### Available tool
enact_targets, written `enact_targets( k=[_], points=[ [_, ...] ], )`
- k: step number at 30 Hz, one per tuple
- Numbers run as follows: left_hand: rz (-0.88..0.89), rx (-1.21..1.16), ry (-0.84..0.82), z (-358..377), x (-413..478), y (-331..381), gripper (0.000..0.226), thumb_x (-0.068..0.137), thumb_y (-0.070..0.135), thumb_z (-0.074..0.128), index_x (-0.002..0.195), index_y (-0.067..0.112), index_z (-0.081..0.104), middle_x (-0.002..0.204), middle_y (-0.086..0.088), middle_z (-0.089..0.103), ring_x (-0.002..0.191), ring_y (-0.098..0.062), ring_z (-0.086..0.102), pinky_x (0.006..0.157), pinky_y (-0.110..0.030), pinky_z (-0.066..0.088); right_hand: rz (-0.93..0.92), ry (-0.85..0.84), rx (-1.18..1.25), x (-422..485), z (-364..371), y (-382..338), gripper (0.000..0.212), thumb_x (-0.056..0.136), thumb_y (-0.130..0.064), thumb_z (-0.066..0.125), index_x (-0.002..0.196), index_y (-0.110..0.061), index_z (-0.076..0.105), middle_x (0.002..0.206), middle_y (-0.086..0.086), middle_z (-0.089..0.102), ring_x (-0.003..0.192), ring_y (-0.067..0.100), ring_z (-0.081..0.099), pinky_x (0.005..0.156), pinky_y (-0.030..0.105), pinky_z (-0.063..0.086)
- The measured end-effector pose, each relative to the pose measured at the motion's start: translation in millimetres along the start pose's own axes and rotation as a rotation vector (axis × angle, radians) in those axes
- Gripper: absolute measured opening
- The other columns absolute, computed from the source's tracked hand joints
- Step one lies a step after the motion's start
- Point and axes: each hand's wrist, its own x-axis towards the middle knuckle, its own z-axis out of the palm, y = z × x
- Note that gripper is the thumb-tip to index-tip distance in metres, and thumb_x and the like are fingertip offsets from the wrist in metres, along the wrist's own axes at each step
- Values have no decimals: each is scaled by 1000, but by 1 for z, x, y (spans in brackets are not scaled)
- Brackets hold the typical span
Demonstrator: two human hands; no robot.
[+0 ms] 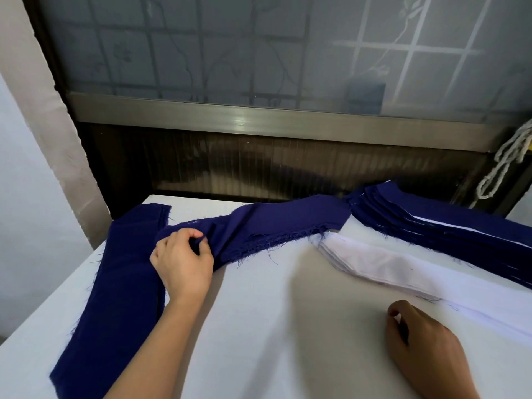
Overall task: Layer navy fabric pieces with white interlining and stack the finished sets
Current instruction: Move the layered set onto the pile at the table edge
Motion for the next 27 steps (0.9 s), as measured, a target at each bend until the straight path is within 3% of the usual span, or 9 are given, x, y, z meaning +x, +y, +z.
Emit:
enact_targets(
  k=[6, 10, 14, 17, 20, 22, 25, 27],
  points=[
    [43, -79, 264, -8, 9, -9, 10, 88, 16, 70, 97, 14, 69, 107, -6, 66, 104, -31, 54, 88, -43, 36, 3, -6, 1, -1, -1, 0, 14, 79, -11, 69, 81, -21, 59, 56, -16, 46, 48, 20, 47, 50, 33, 45],
    [185, -61, 315, -8, 7, -9, 9, 84, 10, 72, 93, 13, 70, 105, -2, 68, 103, -29, 54, 85, -37, 33, 11, -31, -10, 0, -1, 0, 10, 83, -17, 65, 84, -24, 58, 59, -16, 49, 53, 19, 51, 54, 32, 46],
    [290, -31, 157, -9, 3, -4, 25, 76, -3, 75, 93, 13, 68, 89, -1, 69, 88, -26, 57, 81, -34, 36, 24, -35, -14, 0, -2, -1, 12, 83, -19, 65, 83, -26, 56, 59, -17, 49, 52, 16, 49, 53, 30, 43],
    [250, -52, -20, -8, -3, 1, 47, 73, -9, 73, 114, 14, 65, 97, 0, 65, 84, -24, 58, 75, -35, 43, 38, -34, -19, 0, -1, -1, 14, 81, -17, 67, 82, -26, 56, 58, -18, 46, 51, 16, 47, 53, 29, 41],
    [217, -37, -62, -6, -2, -3, 61, 67, -13, 73, 122, 11, 63, 98, -1, 61, 87, -24, 59, 74, -40, 47, 38, -30, -21, 0, -2, -1, 14, 81, -15, 67, 81, -25, 57, 58, -16, 48, 51, 18, 50, 52, 30, 43],
    [304, -1, -47, -6, -2, -6, 53, 65, -12, 77, 113, 8, 70, 93, -5, 63, 83, -27, 58, 76, -42, 45, 34, -26, -24, 0, -1, -2, 14, 80, -15, 68, 82, -24, 58, 59, -14, 50, 52, 20, 52, 52, 31, 43],
    [487, -12, 3, -2, -8, -2, 13, 82, 7, 77, 95, 8, 77, 88, -3, 64, 77, -25, 56, 74, -41, 43, 31, -12, -21, 0, 0, -2, 15, 79, -13, 70, 80, -23, 59, 57, -15, 49, 50, 18, 49, 51, 30, 43],
    [540, -126, -47, 0, -17, 5, 14, 91, 19, 66, 91, 9, 75, 89, 2, 66, 78, -20, 58, 73, -39, 47, 27, -5, -20, 0, 0, -2, 16, 78, -12, 71, 80, -22, 59, 56, -17, 45, 48, 17, 47, 50, 31, 44]
  ],
)
